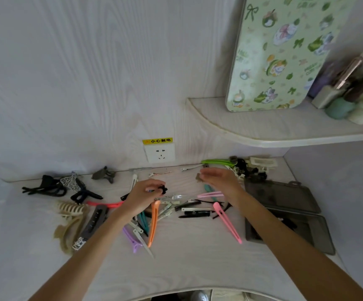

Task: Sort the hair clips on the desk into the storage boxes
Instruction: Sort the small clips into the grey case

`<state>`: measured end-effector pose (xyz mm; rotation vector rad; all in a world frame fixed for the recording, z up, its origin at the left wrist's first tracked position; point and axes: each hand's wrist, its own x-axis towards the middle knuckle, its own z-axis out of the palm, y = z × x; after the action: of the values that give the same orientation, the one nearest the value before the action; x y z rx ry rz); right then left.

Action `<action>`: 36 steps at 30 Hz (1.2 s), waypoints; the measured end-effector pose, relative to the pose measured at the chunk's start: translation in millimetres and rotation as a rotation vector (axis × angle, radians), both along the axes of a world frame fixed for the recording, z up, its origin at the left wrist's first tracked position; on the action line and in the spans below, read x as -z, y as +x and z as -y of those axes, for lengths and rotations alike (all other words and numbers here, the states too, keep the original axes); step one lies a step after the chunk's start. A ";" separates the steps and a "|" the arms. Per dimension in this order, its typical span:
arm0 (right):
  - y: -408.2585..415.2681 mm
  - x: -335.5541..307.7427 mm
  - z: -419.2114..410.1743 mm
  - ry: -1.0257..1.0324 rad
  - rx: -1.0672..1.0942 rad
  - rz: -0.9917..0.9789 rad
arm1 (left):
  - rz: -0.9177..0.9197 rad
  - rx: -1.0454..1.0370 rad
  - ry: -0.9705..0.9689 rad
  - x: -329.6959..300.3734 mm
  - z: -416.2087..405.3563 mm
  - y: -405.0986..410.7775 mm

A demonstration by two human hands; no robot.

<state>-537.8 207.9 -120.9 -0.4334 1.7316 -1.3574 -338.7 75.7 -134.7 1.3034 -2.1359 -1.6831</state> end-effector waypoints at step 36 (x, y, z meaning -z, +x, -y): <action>-13.5 4.3 -56.7 0.879 -0.806 -1.505 | 0.282 0.451 -0.772 41.2 -57.4 -58.1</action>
<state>-551.3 264.6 -125.2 -1.5975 2.4963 0.6357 -396.8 133.0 -176.0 0.8917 -2.9544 -0.5935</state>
